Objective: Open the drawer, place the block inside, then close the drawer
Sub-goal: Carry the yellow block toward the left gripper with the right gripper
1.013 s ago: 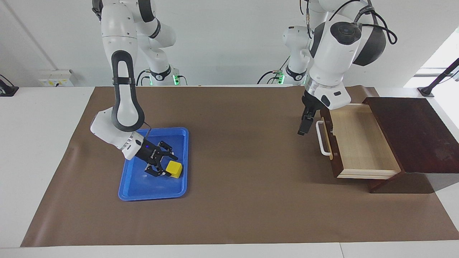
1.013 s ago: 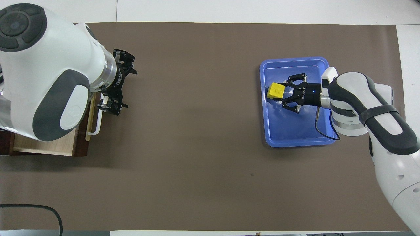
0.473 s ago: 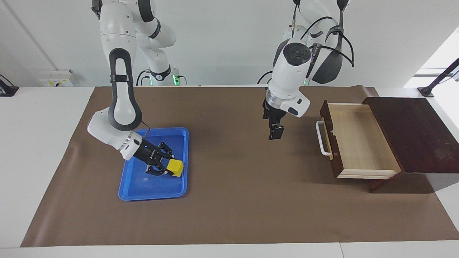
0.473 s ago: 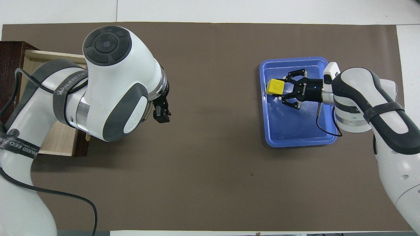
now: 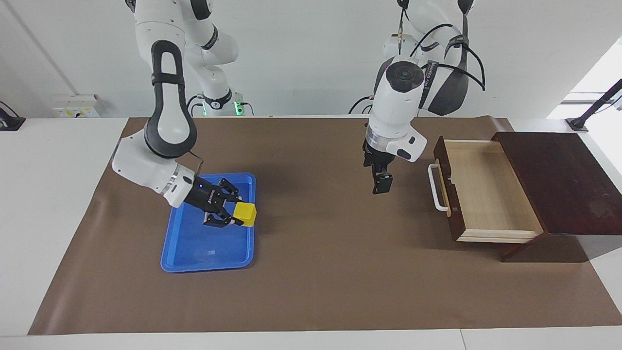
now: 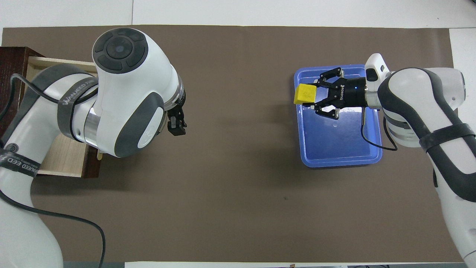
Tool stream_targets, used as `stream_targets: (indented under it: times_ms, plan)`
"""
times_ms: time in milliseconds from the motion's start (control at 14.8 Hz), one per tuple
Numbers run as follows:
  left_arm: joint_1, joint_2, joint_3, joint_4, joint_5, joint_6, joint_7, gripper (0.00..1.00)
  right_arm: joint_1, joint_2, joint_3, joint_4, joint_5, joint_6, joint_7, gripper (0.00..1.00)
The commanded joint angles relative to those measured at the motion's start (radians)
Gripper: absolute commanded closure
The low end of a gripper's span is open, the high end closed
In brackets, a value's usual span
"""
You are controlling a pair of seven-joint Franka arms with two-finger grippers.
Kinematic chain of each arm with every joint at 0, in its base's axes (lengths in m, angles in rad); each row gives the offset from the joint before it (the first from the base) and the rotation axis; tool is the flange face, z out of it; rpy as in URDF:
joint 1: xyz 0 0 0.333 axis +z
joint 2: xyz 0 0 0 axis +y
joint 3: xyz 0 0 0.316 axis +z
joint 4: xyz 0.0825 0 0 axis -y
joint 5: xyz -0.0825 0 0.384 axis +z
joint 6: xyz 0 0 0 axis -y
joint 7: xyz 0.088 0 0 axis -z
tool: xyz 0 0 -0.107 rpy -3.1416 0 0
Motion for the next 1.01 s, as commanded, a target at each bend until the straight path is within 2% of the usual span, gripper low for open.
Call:
stream_targets:
  times_ms: [0,203,338,540,675,810,945]
  plan:
    - [-0.004,0.027,0.011,0.004,-0.038,0.041,-0.046,0.00,0.074,-0.053,-0.002,-0.016,-0.033,0.006,0.143,1.00]
    - [-0.015,0.044,0.011,0.020,-0.037,0.037,-0.050,0.00,0.151,-0.053,-0.003,-0.013,-0.033,0.035,0.195,1.00]
    - [-0.070,0.107,0.011,0.098,-0.015,-0.018,-0.072,0.00,0.209,-0.056,-0.003,-0.013,-0.033,0.075,0.215,1.00]
    - [-0.088,0.124,0.011,0.119,0.000,-0.016,-0.096,0.00,0.273,-0.054,-0.003,-0.013,-0.033,0.138,0.229,1.00]
    - [-0.116,0.179,0.011,0.181,0.005,-0.025,-0.096,0.00,0.316,-0.051,-0.002,-0.013,-0.033,0.186,0.238,1.00]
    - [-0.144,0.220,0.011,0.244,0.002,-0.037,-0.096,0.00,0.336,-0.050,-0.002,-0.013,-0.033,0.210,0.247,1.00]
    - [-0.144,0.222,0.011,0.249,0.000,-0.025,-0.096,0.00,0.356,-0.048,-0.002,-0.013,-0.033,0.235,0.247,1.00]
